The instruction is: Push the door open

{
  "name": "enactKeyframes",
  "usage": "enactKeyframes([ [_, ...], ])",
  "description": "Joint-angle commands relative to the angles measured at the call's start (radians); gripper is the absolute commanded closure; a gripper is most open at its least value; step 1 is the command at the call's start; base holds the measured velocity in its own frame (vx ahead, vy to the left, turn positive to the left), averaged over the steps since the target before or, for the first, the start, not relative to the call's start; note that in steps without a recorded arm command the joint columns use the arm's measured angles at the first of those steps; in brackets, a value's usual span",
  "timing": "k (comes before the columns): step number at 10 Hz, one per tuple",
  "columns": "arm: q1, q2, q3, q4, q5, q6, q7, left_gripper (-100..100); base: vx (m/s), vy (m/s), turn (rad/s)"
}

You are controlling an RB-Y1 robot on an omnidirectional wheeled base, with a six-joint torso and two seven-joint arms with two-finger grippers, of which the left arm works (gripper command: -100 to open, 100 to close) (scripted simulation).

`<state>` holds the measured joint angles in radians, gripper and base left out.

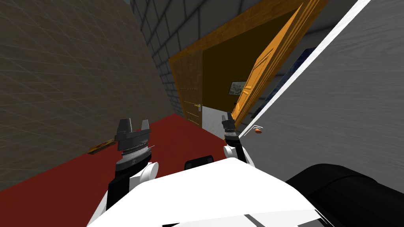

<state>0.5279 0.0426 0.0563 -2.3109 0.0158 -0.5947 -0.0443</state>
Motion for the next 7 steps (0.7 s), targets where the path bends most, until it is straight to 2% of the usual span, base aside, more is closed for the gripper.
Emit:
enactKeyframes([
  [1, -0.018, 0.006, -0.008, 0.029, 0.006, 0.003, -0.002, -100, 0.132, 0.052, -0.071],
  [4, -0.064, 0.016, -0.027, 0.102, 0.020, 0.012, -0.006, -100, 0.100, 0.028, -0.065],
  [7, -0.094, 0.023, -0.039, 0.149, 0.030, 0.018, -0.009, -100, 0.087, 0.028, -0.047],
])
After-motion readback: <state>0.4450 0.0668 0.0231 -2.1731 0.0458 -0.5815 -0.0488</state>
